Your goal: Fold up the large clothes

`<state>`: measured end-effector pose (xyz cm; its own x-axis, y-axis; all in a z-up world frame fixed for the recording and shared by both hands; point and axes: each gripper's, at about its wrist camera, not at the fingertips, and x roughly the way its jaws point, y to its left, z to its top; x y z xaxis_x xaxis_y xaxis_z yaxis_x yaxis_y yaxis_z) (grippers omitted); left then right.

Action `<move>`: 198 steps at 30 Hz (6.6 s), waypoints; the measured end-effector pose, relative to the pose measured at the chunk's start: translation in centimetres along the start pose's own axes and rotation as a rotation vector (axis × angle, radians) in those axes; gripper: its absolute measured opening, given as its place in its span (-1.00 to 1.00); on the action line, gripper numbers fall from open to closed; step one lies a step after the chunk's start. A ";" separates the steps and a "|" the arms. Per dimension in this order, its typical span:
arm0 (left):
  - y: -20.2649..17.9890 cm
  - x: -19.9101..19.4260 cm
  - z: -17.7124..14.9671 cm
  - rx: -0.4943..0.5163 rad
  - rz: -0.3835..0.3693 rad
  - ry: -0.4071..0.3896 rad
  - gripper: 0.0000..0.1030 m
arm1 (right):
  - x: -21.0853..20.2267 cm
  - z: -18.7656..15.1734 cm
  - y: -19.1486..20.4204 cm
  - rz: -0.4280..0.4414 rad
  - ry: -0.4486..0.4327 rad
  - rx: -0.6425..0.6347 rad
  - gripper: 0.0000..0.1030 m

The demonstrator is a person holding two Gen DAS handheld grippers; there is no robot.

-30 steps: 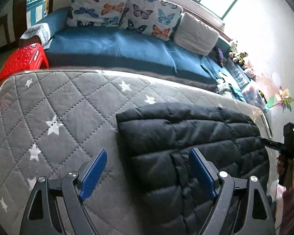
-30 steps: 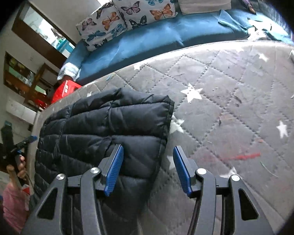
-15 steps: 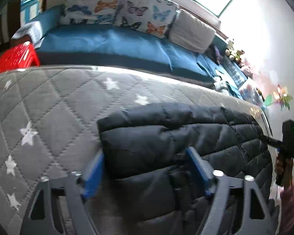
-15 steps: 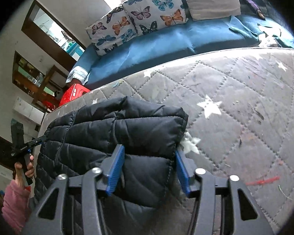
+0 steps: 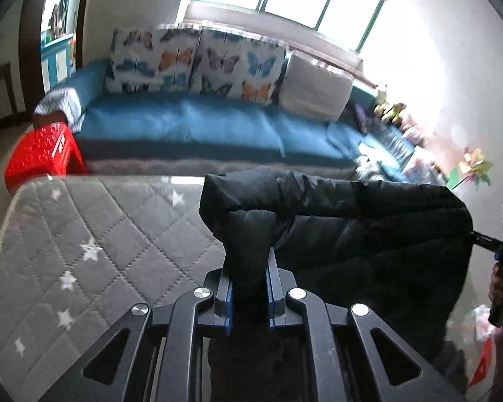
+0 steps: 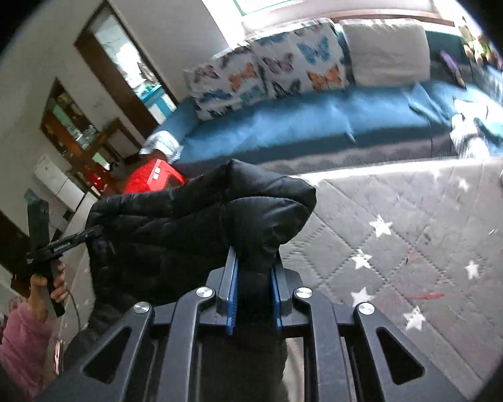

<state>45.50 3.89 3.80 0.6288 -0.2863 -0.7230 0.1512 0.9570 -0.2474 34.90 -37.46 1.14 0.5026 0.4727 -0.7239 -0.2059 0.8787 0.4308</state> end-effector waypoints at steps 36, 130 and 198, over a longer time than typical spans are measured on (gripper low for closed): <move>-2.7 -36.1 -47.9 -0.023 -0.133 -0.297 -0.74 | -18.4 -30.2 8.6 0.117 -0.225 -0.261 -0.61; -3.6 -23.0 -43.5 0.075 -0.303 0.062 0.15 | -1.6 -31.5 26.6 -0.167 0.118 -0.660 -0.16; -3.3 -23.7 -36.7 0.081 0.058 -0.011 0.70 | -8.3 -27.1 12.6 -0.245 0.099 -0.343 -0.03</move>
<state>2.14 5.77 -1.91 0.6464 -0.2297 -0.7276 0.1745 0.9728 -0.1521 5.39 -28.55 -2.01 0.4914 0.2367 -0.8381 -0.3660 0.9294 0.0478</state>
